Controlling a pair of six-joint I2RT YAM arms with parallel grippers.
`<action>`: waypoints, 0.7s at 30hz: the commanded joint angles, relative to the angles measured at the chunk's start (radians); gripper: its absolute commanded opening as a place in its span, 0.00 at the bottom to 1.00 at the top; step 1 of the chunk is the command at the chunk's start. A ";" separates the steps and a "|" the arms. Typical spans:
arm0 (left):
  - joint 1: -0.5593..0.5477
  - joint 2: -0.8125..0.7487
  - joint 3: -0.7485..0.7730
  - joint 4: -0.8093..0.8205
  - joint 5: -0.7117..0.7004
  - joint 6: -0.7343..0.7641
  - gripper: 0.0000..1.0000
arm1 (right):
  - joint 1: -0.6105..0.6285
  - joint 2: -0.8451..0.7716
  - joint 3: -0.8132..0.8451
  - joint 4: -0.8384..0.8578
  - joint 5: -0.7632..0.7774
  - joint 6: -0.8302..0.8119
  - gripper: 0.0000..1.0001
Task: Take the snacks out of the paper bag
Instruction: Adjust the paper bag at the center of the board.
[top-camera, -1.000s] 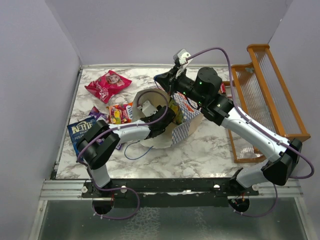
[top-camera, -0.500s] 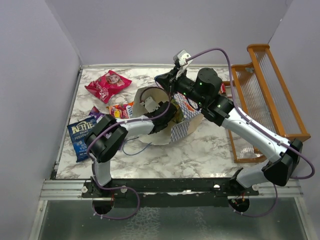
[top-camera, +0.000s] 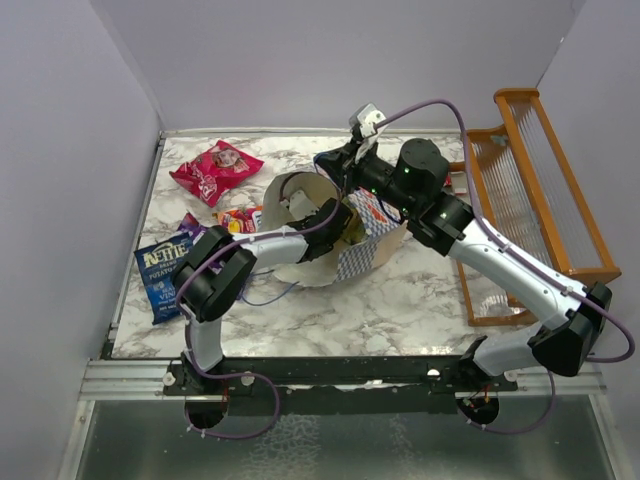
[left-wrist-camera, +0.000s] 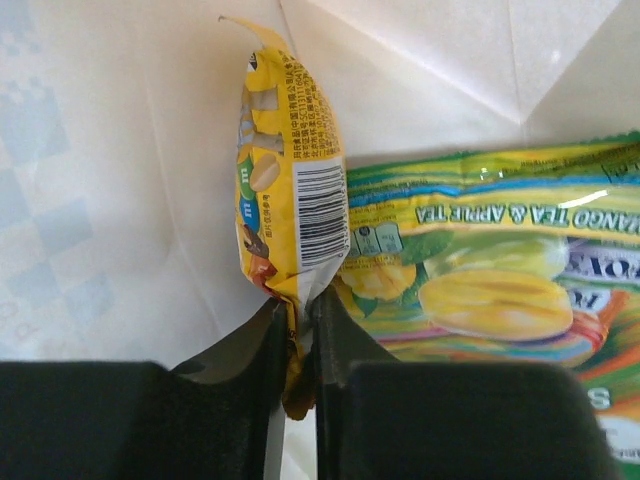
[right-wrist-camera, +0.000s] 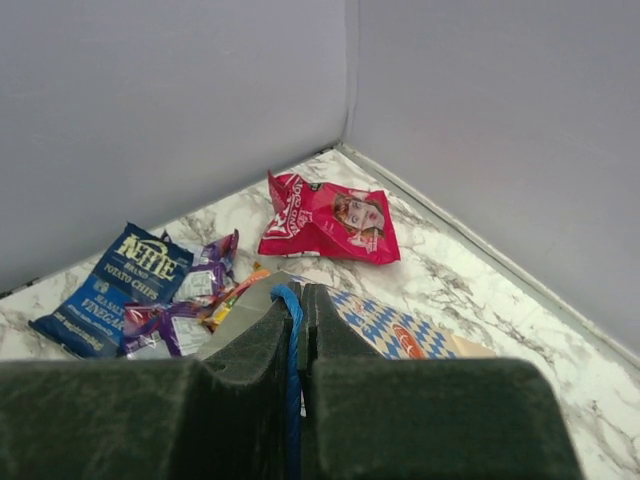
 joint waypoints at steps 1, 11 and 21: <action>0.003 -0.087 0.026 -0.045 0.145 0.065 0.10 | 0.011 -0.040 -0.021 0.032 0.023 -0.087 0.02; -0.006 -0.336 -0.083 -0.002 0.328 0.275 0.09 | 0.011 -0.081 -0.073 0.027 0.136 -0.165 0.02; -0.005 -0.601 -0.190 0.081 0.511 0.470 0.09 | 0.011 -0.076 -0.063 0.029 0.160 -0.186 0.02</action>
